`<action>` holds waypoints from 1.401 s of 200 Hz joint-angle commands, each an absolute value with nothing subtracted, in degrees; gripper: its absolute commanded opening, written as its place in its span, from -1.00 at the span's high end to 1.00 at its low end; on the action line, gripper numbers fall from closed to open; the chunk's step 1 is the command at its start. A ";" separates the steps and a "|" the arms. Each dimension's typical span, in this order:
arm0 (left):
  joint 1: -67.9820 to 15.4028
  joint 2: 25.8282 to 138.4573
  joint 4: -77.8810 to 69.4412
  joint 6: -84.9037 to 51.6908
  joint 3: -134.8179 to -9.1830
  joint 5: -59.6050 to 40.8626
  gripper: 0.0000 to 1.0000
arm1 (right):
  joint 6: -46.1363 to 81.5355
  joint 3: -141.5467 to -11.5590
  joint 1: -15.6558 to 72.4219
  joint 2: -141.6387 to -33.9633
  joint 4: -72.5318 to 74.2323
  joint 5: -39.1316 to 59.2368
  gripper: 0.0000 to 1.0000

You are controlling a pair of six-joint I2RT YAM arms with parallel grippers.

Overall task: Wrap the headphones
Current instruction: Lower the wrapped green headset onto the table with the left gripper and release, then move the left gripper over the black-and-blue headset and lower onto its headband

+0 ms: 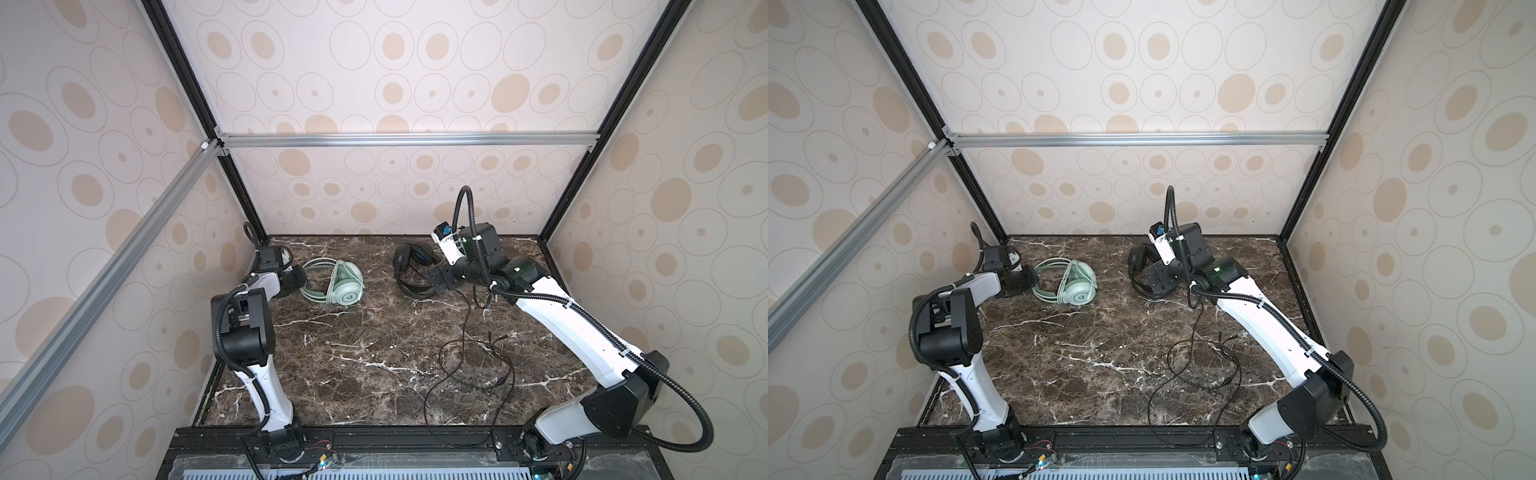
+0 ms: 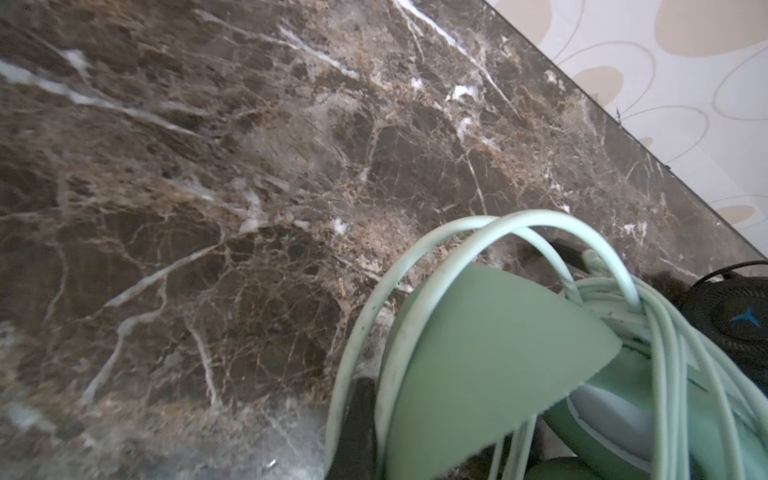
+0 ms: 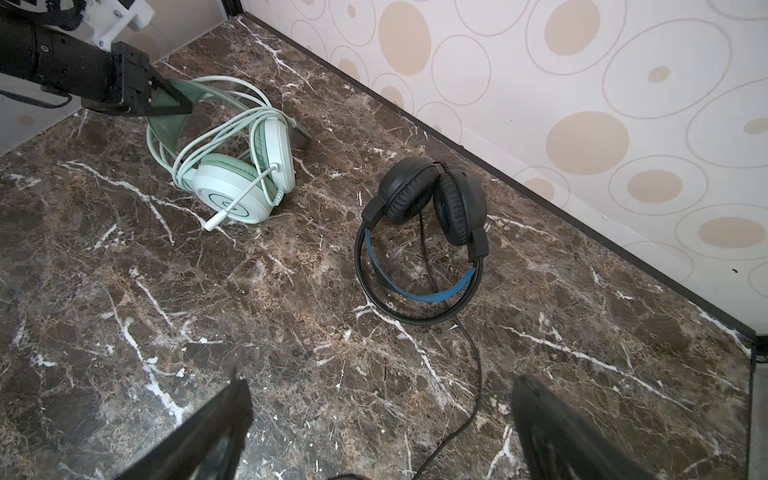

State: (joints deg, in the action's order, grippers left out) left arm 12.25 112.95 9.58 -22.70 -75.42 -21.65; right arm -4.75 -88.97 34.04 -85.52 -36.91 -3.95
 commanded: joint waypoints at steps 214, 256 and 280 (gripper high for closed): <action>12.51 106.94 11.78 -22.75 -75.50 -15.59 -0.96 | -7.45 -90.43 34.01 -86.38 -37.72 -5.63 -0.99; 5.04 95.99 18.80 -22.72 -76.40 -7.53 -0.96 | -6.07 -90.31 33.46 -86.91 -41.22 -5.47 -0.99; -4.79 90.97 20.83 -26.28 -75.19 -2.20 -0.96 | -5.24 -88.33 32.33 -85.92 -42.36 -5.41 -0.99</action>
State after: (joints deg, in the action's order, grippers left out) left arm 4.58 94.98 15.99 -23.42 -75.16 -8.32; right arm -6.57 -90.67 33.65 -87.83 -39.53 -5.15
